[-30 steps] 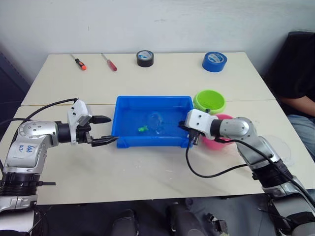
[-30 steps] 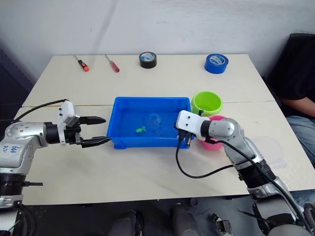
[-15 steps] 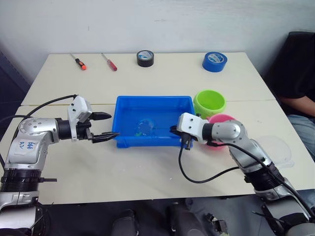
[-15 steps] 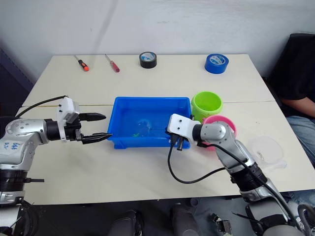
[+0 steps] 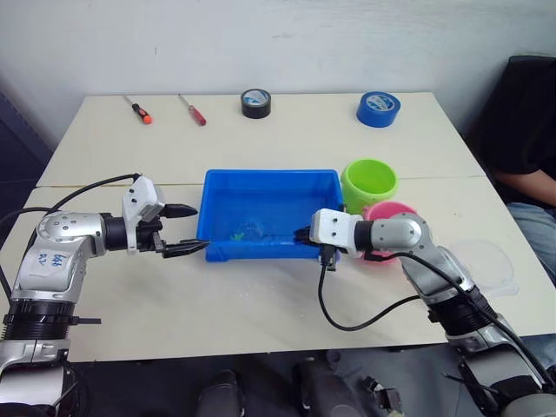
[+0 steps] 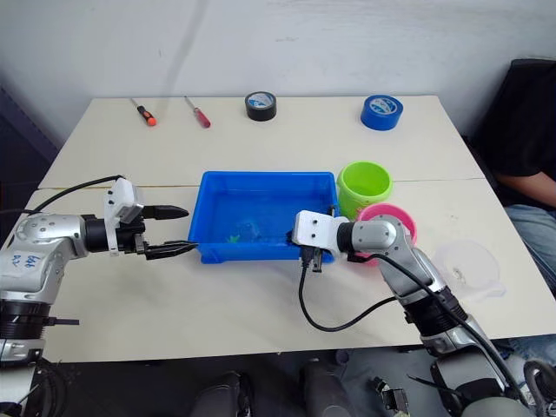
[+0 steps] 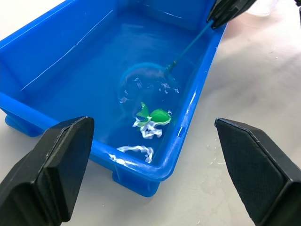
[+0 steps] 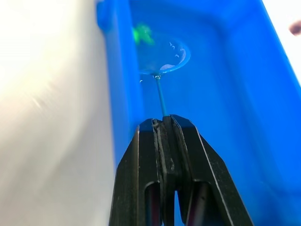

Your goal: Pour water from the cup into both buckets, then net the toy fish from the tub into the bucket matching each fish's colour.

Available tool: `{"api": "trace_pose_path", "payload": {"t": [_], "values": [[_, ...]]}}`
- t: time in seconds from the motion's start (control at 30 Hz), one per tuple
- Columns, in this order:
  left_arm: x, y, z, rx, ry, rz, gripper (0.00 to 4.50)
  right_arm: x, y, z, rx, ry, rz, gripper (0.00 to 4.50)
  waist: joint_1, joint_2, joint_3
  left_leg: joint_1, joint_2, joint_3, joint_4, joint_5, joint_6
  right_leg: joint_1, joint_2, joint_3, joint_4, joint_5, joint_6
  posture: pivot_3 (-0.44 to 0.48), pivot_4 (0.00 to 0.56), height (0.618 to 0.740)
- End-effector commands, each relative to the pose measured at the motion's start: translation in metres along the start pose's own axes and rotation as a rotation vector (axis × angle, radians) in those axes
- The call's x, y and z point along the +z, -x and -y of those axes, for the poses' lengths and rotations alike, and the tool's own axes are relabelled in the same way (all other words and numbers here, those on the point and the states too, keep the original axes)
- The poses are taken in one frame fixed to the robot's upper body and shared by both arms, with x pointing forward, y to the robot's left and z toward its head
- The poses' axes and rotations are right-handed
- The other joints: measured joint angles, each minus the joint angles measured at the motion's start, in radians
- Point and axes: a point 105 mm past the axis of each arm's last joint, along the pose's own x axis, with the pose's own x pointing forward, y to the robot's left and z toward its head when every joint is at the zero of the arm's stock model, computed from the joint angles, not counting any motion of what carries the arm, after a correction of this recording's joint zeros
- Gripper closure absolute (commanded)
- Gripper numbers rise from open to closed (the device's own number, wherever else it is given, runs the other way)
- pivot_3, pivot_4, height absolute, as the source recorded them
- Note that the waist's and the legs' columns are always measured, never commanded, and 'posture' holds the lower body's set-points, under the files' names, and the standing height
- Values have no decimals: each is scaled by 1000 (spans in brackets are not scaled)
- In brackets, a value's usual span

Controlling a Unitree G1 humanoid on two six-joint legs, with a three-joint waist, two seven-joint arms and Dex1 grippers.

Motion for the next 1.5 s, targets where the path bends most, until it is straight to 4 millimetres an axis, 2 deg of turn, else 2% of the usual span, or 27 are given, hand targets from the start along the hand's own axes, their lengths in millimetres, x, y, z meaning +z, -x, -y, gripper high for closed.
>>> {"api": "trace_pose_path", "payload": {"t": [0.03, 0.3, 0.4, 0.57, 0.77, 0.9, 1.07, 1.17, 1.23, 1.3, 1.37, 1.47, 1.5], "values": [[10, 4, 0, 15, -43, 29, 17, 17, 4, 9, -19, -75, 79, 4500, 1, 0, 0, 0, 0, 0, 0, 0, 0, 0, 0, 0, 0, 0, 0, 0, 150, 740], [10, 11, -6, 43, -6, 48, 17, 17, 10, 13, -74, -304, 126, 4500, 1, 0, 0, 0, 0, 0, 0, 0, 0, 0, 0, 0, 0, 0, 0, 0, 150, 740], [16, 11, -7, 37, 11, 77, 17, 15, 16, 17, -111, -378, 131, 4500, 1, 0, 0, 0, 0, -1, -1, 0, 0, 0, -1, -1, 0, 0, 0, 0, 150, 740], [34, 3, -6, -3, 53, 166, 17, 16, 34, 24, -176, -400, 128, 4500, 4, 0, 0, -1, -1, -1, -1, 0, 0, 0, 0, -1, -1, 0, 0, 0, 150, 740], [59, -28, 1, -120, 33, 241, 17, 25, 77, 37, -333, -387, 124, 4500, 9, 0, 0, -2, -1, -2, -1, 0, 0, 0, -1, -1, -2, 0, 0, 0, 150, 740], [88, -54, -4, -167, 68, 367, 17, 26, 121, 49, -481, -376, 74, 4500, 22, 0, 0, -2, -2, -2, -1, 0, 0, 0, 0, -1, -3, 0, 0, 0, 150, 740], [96, -73, -3, -224, 57, 382, 17, 21, 164, 55, -618, -359, -21, 4500, 15, 0, 0, -1, -1, 0, -6, 1, -1, 0, 1, 1, -5, 0, 0, 0, 150, 740], [107, -79, 7, -285, 21, 411, 17, 13, 190, 59, -713, -308, -113, 4500, 18, 0, 0, -1, -1, 0, -7, 1, -2, 0, 1, 1, -7, 0, 0, 0, 150, 740], [114, -79, 13, -309, -7, 426, 17, 10, 199, 63, -753, -260, -161, 4500, 17, 0, 0, -1, -1, 1, -7, 1, -2, 0, 1, 1, -7, 0, 0, 0, 150, 740], [120, -78, 16, -321, -31, 438, 17, 9, 201, 65, -769, -214, -189, 4500, 13, 0, 0, -1, -1, 1, -7, 1, -2, 0, 1, 2, -7, 0, 0, 0, 150, 740], [128, -77, 17, -318, -52, 457, 17, 2, 204, 69, -766, -59, -305, 4500, 10, 0, 0, -1, -1, 1, -7, 1, -2, 0, 1, 2, -7, 0, 0, 0, 150, 740], [131, -76, 17, -314, -62, 466, 17, -4, 204, 70, -735, 69, -386, 4500, 10, 0, 0, -1, -1, 2, -7, 1, -2, 0, 1, 2, -9, 0, 1, 0, 150, 740], [130, -75, 17, -309, -65, 462, 17, -6, 202, 71, -704, 186, -440, 4500, 9, 0, 0, -1, -1, 2, -7, 1, -2, 0, 1, 3, -9, 0, 1, 0, 150, 740]]}}
